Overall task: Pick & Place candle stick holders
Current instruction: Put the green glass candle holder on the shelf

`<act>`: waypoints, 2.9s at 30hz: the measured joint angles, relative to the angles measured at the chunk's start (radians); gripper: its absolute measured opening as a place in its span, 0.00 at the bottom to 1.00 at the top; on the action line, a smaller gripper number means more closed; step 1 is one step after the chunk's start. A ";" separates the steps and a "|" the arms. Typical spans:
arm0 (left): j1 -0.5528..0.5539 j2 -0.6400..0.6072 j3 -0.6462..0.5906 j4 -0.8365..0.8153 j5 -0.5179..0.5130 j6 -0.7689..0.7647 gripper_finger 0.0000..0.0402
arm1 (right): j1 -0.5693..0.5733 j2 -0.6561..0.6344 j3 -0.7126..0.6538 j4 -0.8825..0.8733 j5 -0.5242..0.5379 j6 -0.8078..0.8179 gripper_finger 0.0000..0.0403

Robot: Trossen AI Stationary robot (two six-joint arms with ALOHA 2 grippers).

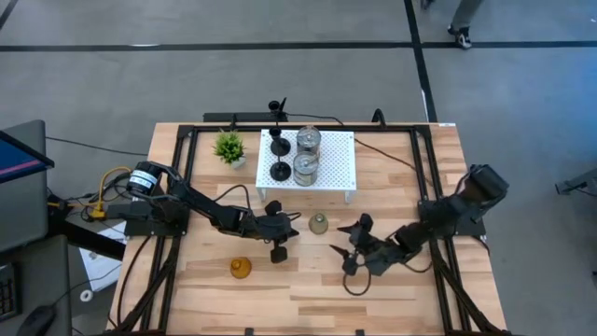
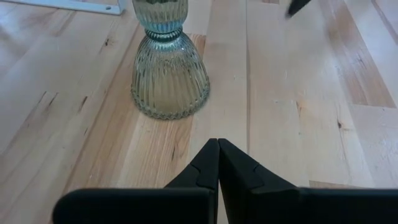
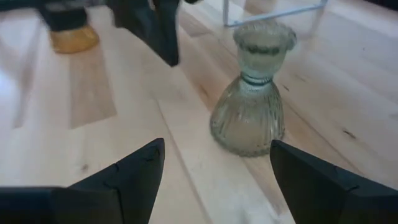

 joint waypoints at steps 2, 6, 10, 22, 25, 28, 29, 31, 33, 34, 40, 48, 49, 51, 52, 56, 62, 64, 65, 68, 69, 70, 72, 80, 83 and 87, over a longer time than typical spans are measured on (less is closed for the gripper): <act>0.000 0.000 0.000 0.000 0.000 0.000 0.01 | -0.019 0.047 0.002 0.047 -0.008 0.000 0.70; 0.000 0.000 0.000 0.000 0.000 0.000 0.01 | -0.060 0.100 0.033 0.070 -0.029 -0.001 0.70; 0.000 0.000 0.000 0.000 0.000 0.000 0.01 | -0.092 0.114 0.069 0.070 -0.029 -0.043 0.70; 0.000 0.000 0.000 0.000 0.000 0.000 0.02 | -0.201 0.114 0.128 0.069 -0.029 -0.132 0.70; 0.000 0.000 0.000 0.000 0.000 0.000 0.02 | -0.224 0.114 0.128 0.069 -0.036 -0.133 0.70; 0.000 0.000 0.000 0.000 0.000 0.000 0.02 | -0.246 0.114 0.128 0.076 -0.103 -0.133 0.70; 0.000 0.000 0.000 0.000 0.000 0.000 0.02 | -0.253 0.114 0.128 0.088 -0.129 -0.133 0.70; 0.000 0.000 0.000 0.000 0.000 0.000 0.02 | -0.266 0.114 0.128 0.108 -0.162 -0.133 0.70; 0.000 0.000 0.000 0.000 0.000 0.000 0.02 | -0.276 0.114 0.128 0.111 -0.165 -0.133 0.70; 0.000 0.000 0.000 0.000 0.000 0.000 0.02 | -0.280 0.114 0.128 0.111 -0.165 -0.133 0.70; 0.000 0.000 0.000 0.000 0.000 0.000 0.02 | -0.294 0.114 0.128 0.111 -0.165 -0.133 0.68; 0.002 0.000 0.000 0.000 0.000 0.000 0.02 | -0.293 0.114 0.128 0.111 -0.187 -0.133 0.49; 0.002 0.000 0.000 0.000 0.000 0.000 0.02 | -0.293 0.114 0.128 0.111 -0.187 -0.133 0.45; 0.002 0.000 0.000 0.000 0.000 0.000 0.02 | -0.291 0.114 0.128 0.111 -0.187 -0.133 0.39; 0.002 0.000 0.000 0.000 0.000 0.000 0.02 | -0.291 0.114 0.128 0.111 -0.187 -0.133 0.36; 0.002 0.000 0.000 -0.001 0.000 0.000 0.02 | -0.291 0.114 0.128 0.111 -0.190 -0.133 0.26; 0.002 0.000 0.000 -0.002 0.000 0.000 0.02 | -0.270 0.113 0.128 0.112 -0.187 -0.134 0.22; 0.002 0.000 0.000 -0.003 0.000 0.000 0.02 | -0.258 0.111 0.128 0.110 -0.187 -0.134 0.22; 0.002 0.000 0.000 -0.003 0.000 0.000 0.02 | -0.252 0.107 0.128 0.104 -0.188 -0.133 0.22; 0.002 0.000 0.000 -0.003 0.000 0.000 0.02 | -0.231 0.077 0.128 0.070 -0.189 -0.118 0.22; 0.002 0.000 0.000 -0.003 0.000 0.000 0.02 | -0.225 0.057 0.128 0.050 -0.189 -0.107 0.22; 0.002 0.000 0.000 -0.003 0.000 0.000 0.02 | -0.219 0.037 0.128 0.031 -0.189 -0.095 0.22; 0.002 0.000 0.000 -0.003 0.000 0.000 0.02 | -0.207 -0.011 0.128 -0.023 -0.187 -0.077 0.22; 0.002 0.000 0.000 -0.004 0.000 0.000 0.02 | -0.171 -0.265 0.128 -0.164 -0.186 -0.071 0.20; 0.002 0.000 0.000 -0.004 0.000 0.000 0.02 | -0.172 -0.362 0.128 -0.190 -0.183 -0.089 0.20; 0.002 0.000 0.000 -0.003 0.000 0.000 0.02 | -0.179 -0.474 0.128 -0.204 -0.163 -0.161 0.20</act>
